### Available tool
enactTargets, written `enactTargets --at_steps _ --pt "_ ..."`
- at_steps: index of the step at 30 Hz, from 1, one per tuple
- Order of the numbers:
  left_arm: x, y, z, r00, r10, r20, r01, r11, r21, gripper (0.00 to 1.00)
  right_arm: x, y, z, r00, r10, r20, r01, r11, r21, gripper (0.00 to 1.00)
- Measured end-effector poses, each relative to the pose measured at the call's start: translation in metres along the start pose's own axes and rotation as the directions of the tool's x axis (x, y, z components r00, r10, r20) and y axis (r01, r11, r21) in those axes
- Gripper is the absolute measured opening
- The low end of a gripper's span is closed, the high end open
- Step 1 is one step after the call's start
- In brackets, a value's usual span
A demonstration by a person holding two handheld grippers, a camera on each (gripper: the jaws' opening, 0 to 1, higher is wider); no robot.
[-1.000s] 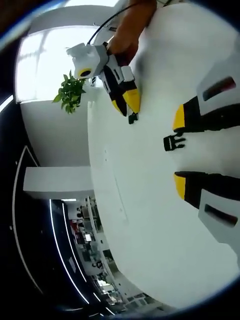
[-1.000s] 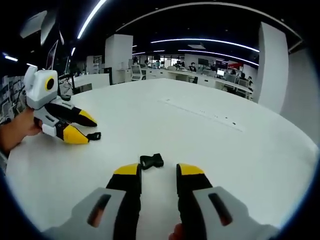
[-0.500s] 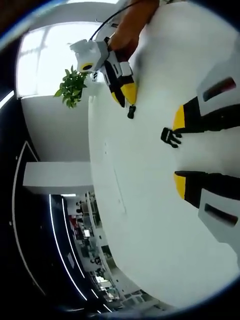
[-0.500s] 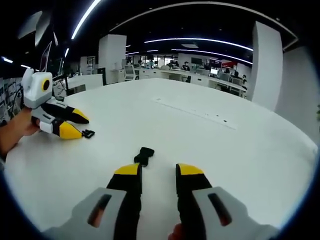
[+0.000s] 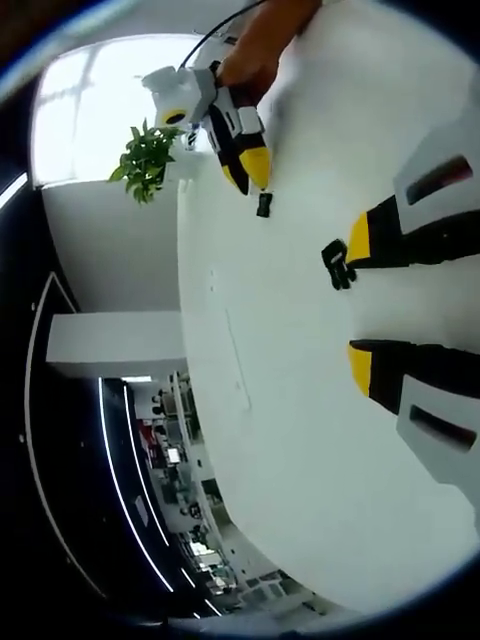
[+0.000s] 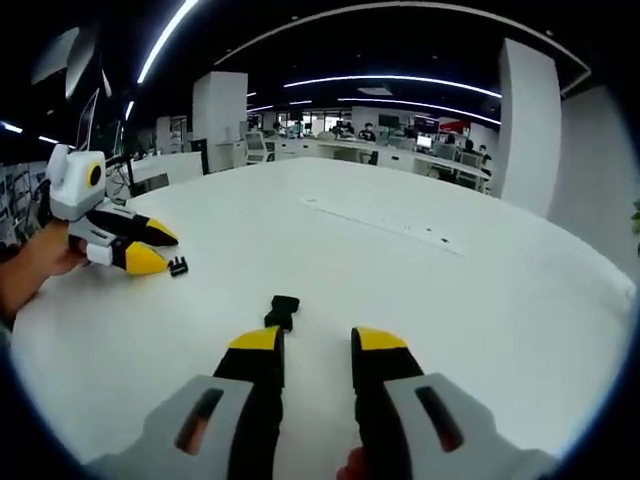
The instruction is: Snap the two parts of the plastic buckle together until the buckle closes and remains connected.
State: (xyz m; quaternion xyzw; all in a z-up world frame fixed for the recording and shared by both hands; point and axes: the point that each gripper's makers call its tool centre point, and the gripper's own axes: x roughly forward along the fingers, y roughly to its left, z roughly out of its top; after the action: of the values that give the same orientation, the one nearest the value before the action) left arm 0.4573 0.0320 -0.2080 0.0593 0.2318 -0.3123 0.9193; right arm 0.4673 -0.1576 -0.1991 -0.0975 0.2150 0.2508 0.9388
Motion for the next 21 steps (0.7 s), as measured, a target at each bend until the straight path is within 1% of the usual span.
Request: enactTargets --at_steps 5,13,21 --pt "0.004 0.003 0.002 1.000 0.016 0.003 -0.016 1.000 0.005 0.28 -0.001 0.007 0.005 1.000 0.028 0.015 -0.028 0.999 0.024 0.27" --pt "0.007 0.005 0.005 0.999 0.033 0.006 -0.033 0.999 0.011 0.28 0.003 0.017 0.004 0.999 0.052 0.003 -0.052 0.998 0.020 0.27" --pt "0.011 0.012 0.007 0.999 0.051 0.003 -0.052 0.999 0.016 0.28 0.007 0.024 0.003 0.997 0.070 -0.006 -0.070 0.997 0.008 0.27"
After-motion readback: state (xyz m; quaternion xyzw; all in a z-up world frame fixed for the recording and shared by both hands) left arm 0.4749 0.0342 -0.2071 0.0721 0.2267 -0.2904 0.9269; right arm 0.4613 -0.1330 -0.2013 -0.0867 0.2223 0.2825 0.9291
